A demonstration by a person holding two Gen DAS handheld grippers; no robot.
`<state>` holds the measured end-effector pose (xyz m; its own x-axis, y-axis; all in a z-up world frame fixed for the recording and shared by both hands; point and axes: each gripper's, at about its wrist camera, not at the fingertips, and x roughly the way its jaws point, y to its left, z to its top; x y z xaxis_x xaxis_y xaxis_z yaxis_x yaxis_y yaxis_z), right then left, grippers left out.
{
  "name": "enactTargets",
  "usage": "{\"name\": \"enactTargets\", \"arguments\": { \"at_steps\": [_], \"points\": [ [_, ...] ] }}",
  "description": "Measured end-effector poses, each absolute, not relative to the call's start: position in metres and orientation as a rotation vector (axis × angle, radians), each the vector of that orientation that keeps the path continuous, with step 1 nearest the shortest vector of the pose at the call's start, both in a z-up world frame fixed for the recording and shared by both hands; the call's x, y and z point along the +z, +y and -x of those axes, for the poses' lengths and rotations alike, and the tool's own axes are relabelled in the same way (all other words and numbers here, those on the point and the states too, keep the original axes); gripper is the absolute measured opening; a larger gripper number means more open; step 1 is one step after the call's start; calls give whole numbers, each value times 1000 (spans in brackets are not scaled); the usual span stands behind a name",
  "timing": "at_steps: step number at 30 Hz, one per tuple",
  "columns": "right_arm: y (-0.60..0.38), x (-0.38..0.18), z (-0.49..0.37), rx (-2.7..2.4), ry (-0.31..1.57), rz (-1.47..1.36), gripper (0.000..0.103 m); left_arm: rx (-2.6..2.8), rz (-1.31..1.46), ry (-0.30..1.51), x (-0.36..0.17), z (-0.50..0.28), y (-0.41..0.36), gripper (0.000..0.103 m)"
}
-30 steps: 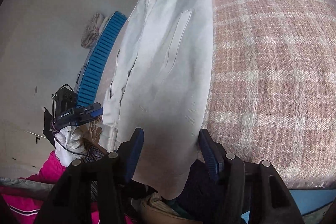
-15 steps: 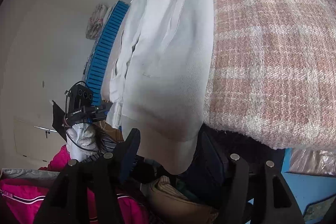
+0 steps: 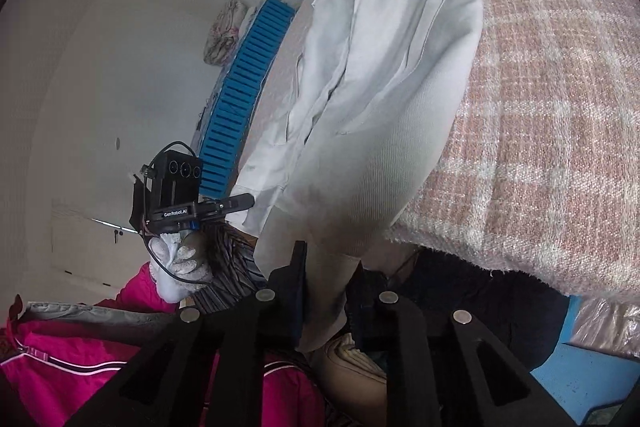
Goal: Fold large clothes
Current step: 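Lift the bottom end with both tools, fold it onto the jacket, release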
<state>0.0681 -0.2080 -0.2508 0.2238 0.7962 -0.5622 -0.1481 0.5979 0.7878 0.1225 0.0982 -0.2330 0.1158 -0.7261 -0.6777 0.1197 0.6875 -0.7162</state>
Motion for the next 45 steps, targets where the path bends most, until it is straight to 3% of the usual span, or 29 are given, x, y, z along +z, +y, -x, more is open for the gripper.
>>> {"name": "enactTargets", "arguments": {
  "at_steps": [9,16,32,34,38,40,41,42,45],
  "points": [
    [-255,-240,-80,691,1030,-893,15,-687,649,1232,-187,-152,110,15],
    [-260,-210,-133,605,951,-880,14,-661,633,1147,-157,-210,102,15],
    [-262,-248,-252,395,1078,-800,15,-542,669,1200,-225,-328,78,16],
    [-266,-254,-255,386,1077,-829,18,-535,670,1200,-230,-334,77,18],
    [-274,-258,-258,368,1069,-874,32,-523,698,1208,-232,-342,80,24],
    [-275,-255,-258,382,1063,-892,48,-525,716,1210,-229,-344,83,36],
    [-276,-250,-257,385,1045,-891,63,-530,735,1197,-226,-345,86,48],
    [-277,-244,-256,386,1024,-883,71,-526,751,1170,-220,-346,89,59],
    [-283,-228,-257,405,971,-892,73,-524,790,1096,-202,-349,102,66]
  ]
}}
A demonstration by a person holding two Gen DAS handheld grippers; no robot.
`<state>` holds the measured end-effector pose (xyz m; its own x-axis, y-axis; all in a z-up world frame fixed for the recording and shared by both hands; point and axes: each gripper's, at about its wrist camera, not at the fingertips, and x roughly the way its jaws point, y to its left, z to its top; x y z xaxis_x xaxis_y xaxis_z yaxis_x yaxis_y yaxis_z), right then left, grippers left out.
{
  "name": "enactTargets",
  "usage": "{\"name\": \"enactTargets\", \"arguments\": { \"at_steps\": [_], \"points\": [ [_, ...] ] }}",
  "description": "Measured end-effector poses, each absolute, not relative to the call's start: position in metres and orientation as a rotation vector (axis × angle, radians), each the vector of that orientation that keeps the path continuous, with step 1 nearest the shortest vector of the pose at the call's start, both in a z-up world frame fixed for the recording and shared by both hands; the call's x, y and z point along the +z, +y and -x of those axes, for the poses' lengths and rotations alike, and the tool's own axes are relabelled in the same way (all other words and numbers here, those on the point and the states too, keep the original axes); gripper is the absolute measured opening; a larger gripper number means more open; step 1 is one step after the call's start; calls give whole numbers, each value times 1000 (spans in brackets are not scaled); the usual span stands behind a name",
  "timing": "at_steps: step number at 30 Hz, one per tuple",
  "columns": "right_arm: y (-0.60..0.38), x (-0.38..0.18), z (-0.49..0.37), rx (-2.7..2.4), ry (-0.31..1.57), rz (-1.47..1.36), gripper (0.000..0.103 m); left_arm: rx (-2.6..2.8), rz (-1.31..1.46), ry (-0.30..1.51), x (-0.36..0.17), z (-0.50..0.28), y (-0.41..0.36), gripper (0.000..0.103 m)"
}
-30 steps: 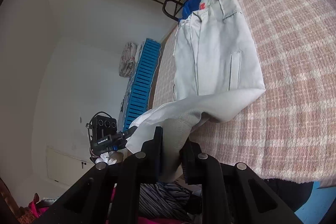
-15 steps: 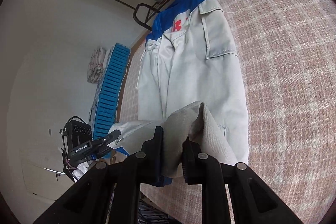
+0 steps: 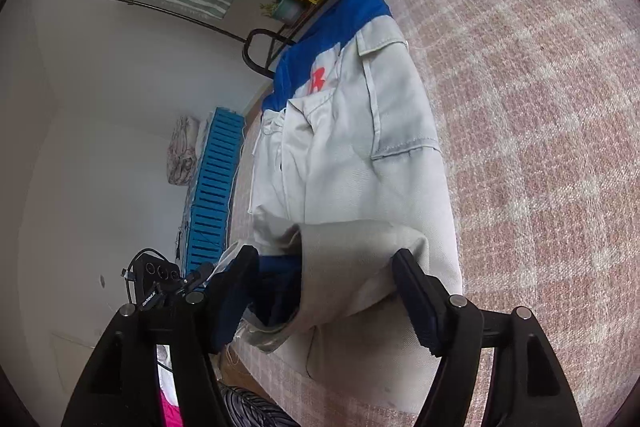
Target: Fold large clothes
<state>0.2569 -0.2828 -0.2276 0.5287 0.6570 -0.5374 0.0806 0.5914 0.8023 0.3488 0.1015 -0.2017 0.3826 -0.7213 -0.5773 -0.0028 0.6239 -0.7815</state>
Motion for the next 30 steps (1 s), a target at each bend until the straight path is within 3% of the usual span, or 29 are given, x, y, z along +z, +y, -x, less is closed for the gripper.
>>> {"name": "enactTargets", "arguments": {
  "at_steps": [4,6,8,12,20,24,30],
  "points": [
    [-275,-200,-240,426,937,-745,65,-549,656,1009,-174,-336,105,66],
    [-262,-192,-227,452,942,-620,49,-576,555,990,-168,-323,99,66],
    [-245,-193,-218,454,966,-482,42,-590,451,996,-170,-311,88,64],
    [-217,-207,-226,430,1001,-342,42,-589,314,1033,-187,-307,58,56],
    [-184,-225,-273,347,961,-188,42,-376,190,997,-223,-352,41,55],
    [-171,-245,-289,313,1023,-104,35,-388,229,1052,-245,-362,49,57],
    [-184,-216,-265,346,966,-185,37,-457,424,1039,-222,-334,96,57]
  ]
}}
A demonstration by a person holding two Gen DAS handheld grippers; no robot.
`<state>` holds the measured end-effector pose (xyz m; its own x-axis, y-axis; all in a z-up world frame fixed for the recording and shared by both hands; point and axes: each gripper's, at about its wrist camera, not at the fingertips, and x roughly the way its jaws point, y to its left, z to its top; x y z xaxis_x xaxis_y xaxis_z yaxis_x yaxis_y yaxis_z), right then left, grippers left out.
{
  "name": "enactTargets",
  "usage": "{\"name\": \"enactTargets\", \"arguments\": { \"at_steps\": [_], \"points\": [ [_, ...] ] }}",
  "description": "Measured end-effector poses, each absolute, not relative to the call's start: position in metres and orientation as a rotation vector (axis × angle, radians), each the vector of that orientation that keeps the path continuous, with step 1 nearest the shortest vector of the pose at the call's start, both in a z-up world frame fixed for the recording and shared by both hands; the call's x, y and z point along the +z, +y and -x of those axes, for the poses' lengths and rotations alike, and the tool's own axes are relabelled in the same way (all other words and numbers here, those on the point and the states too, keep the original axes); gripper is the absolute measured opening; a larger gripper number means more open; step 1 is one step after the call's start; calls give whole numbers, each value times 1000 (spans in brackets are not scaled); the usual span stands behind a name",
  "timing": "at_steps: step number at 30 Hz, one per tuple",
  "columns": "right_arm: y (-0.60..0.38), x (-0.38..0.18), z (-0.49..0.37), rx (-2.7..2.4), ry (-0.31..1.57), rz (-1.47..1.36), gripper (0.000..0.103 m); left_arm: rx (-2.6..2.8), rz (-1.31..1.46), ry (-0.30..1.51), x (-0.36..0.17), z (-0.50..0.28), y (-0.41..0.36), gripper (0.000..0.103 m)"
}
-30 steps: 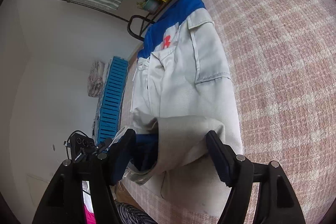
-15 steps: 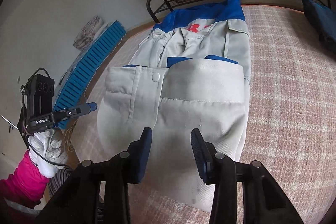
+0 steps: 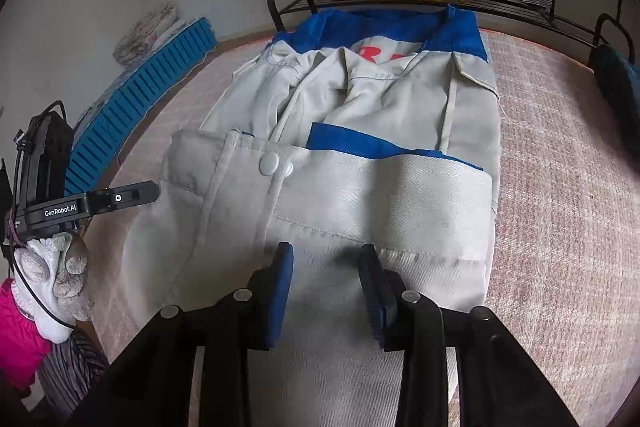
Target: Fold large clothes
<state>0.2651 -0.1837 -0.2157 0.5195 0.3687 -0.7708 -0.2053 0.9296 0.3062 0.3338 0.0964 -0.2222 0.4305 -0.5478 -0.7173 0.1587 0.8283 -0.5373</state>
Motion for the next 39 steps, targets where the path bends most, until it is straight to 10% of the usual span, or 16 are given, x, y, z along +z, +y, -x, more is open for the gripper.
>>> {"name": "enactTargets", "arguments": {
  "at_steps": [16,18,26,31,39],
  "points": [
    [-53,-181,-299,587,912,-46,38,-556,616,1101,-249,-291,123,48],
    [-44,-179,-313,586,917,-8,57,-571,604,1111,-252,-292,119,29],
    [-6,-195,-372,606,1008,161,59,-577,635,1105,-255,-295,119,4],
    [12,-205,-369,606,1006,324,2,-550,582,1064,-246,-278,118,1],
    [-5,-193,-371,603,923,281,0,-474,532,1050,-248,-264,120,1]
  ]
}}
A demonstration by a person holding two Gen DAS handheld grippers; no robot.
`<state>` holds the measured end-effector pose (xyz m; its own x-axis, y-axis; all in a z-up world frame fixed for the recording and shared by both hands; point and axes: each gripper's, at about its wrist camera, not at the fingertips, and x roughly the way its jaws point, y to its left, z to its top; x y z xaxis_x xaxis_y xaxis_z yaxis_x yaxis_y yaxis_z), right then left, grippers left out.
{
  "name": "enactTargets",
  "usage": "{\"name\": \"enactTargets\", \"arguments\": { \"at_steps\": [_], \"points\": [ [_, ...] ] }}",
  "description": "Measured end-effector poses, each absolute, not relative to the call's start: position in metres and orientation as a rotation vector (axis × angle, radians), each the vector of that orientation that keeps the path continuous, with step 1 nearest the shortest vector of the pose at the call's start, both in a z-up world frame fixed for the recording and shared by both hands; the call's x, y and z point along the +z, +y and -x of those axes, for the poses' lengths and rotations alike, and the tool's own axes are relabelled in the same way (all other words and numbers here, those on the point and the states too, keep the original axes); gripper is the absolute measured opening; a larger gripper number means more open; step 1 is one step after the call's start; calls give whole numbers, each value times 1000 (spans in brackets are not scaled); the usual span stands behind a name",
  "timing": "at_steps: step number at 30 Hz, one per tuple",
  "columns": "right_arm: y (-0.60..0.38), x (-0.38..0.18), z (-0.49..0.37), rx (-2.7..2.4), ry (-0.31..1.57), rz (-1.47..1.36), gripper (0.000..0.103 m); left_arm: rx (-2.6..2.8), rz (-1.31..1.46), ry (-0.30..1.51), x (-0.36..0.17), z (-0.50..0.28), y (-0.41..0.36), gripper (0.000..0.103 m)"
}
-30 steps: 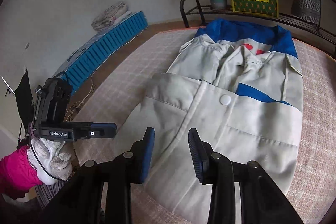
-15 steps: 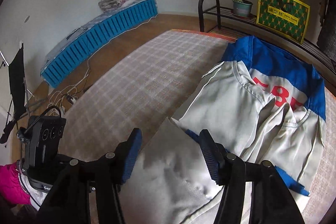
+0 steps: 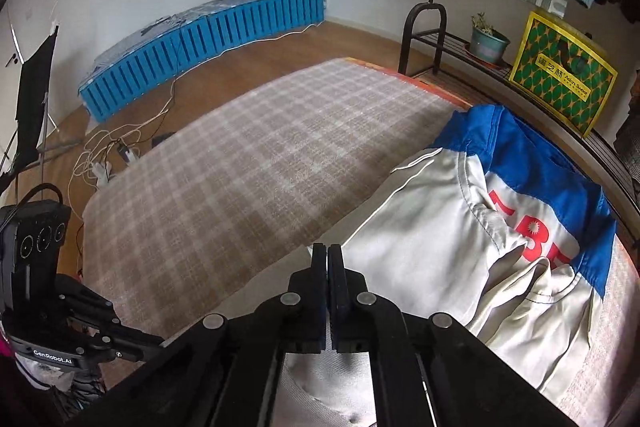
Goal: Fold large clothes
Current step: 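Open both tools and withdraw them above the folded jacket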
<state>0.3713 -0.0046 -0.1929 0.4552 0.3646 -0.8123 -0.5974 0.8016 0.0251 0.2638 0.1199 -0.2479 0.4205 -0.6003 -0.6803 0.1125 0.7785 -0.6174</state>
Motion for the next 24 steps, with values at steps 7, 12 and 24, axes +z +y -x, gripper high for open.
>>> {"name": "enactTargets", "arguments": {
  "at_steps": [7,12,24],
  "points": [
    [-16,-202,-380,512,959,170,9,-408,427,1020,-238,-262,118,3],
    [-87,-143,-328,459,832,47,29,-400,451,970,-222,-249,127,3],
    [-205,-69,-176,175,681,-62,33,-441,304,795,-131,-226,92,3]
  ]
}}
